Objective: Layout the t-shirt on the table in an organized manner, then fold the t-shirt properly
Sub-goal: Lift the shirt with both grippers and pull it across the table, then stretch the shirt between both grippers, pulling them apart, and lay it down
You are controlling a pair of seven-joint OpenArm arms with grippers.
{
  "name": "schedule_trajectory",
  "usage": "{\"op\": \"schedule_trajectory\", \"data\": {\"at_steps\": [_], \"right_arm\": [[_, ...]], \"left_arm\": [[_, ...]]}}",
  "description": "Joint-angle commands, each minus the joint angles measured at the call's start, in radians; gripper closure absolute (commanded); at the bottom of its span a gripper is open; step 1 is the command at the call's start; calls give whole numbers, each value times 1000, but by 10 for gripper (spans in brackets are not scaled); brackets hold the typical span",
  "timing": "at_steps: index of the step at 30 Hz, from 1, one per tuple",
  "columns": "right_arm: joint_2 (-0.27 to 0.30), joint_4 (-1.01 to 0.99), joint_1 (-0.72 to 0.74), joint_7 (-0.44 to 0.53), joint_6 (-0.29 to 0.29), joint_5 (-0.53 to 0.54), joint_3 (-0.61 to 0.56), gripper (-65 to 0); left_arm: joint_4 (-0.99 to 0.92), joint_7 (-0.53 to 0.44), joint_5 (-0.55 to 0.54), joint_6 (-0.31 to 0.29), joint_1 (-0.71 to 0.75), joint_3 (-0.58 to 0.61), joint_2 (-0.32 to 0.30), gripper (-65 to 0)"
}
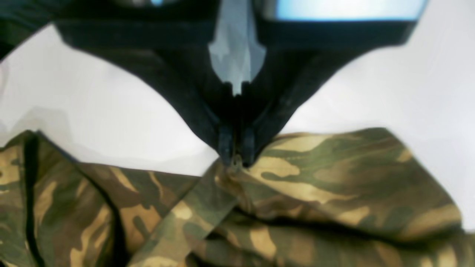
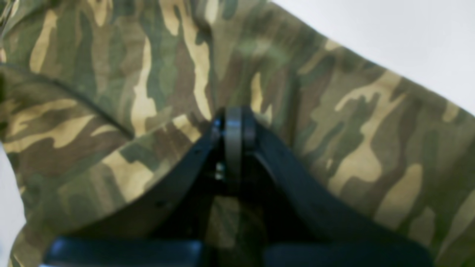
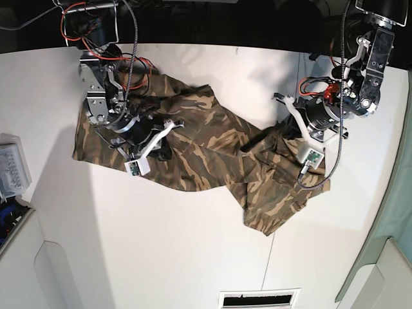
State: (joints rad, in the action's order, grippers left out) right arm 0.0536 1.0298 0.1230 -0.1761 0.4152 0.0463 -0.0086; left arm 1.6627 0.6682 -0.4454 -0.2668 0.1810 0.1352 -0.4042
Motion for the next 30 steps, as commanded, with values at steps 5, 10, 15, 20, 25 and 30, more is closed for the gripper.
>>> {"op": "schedule_trajectory", "data": {"at_steps": [5,10,15,20,25,30], "right_arm": [[99,169,-150,-68,-27,-37,2,0],[170,327,-238,-67,-27,11,2,0],[174,457,-243,-50,-25,131,3,0],[115,518,-162,-42,49,156,0,-8],[4,516,-66,-46,103,118,-71,-238],[-77,411,34,-45,68,-48,-231,-259]], "left_arm": [[18,-13,-11,-94,60,-5,83,0],[18,-12,-11,-97,90,-4,142,0],[18,-13,-10,-97,88,-4,143,0],[18,-13,-10,-97,88,-4,137,0],[18,-13,-10,-96,88,-4,135,0],[18,-13,-7,-96,88,-4,135,0]]}}
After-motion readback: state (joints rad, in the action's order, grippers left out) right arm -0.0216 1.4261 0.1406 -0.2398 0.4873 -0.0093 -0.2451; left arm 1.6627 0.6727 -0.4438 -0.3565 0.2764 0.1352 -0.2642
